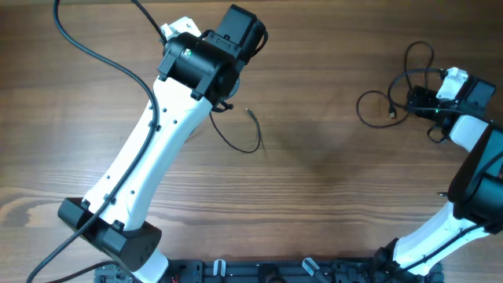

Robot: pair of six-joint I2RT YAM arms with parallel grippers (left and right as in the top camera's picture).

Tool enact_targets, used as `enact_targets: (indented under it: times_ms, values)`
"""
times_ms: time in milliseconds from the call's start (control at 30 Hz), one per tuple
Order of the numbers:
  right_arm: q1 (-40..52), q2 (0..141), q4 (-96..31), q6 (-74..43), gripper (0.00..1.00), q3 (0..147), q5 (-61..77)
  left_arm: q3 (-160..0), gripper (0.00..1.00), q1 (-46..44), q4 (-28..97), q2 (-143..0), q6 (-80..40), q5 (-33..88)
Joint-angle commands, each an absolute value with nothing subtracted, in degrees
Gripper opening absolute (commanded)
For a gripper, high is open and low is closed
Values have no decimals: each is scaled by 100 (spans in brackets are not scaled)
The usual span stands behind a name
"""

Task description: Untangle cables

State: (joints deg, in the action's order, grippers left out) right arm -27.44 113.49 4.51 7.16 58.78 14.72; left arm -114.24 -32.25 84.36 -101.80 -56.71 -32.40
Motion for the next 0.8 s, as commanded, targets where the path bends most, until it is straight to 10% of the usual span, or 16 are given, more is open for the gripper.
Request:
enact_targets:
  times_ms: [0,333,500,767]
  values:
    - [-2703,11531,263,589,100,5892,1831,-11439,4,-3236,8420,-10202,-5767,-3190]
    - [-2003,11533,-154,1752,75,5876,648,-11439,4,-3236,8423,-10202,-5743,-3194]
    - [-1833,11585,-320,1142,4,5876,47,-11439,4,-3234,8423,-10202,-5721,-3197]
    - [-1953,11019,-1374,735,4,6849,974,-11439,4,-3234,8418,-10202,-5572,-3291]
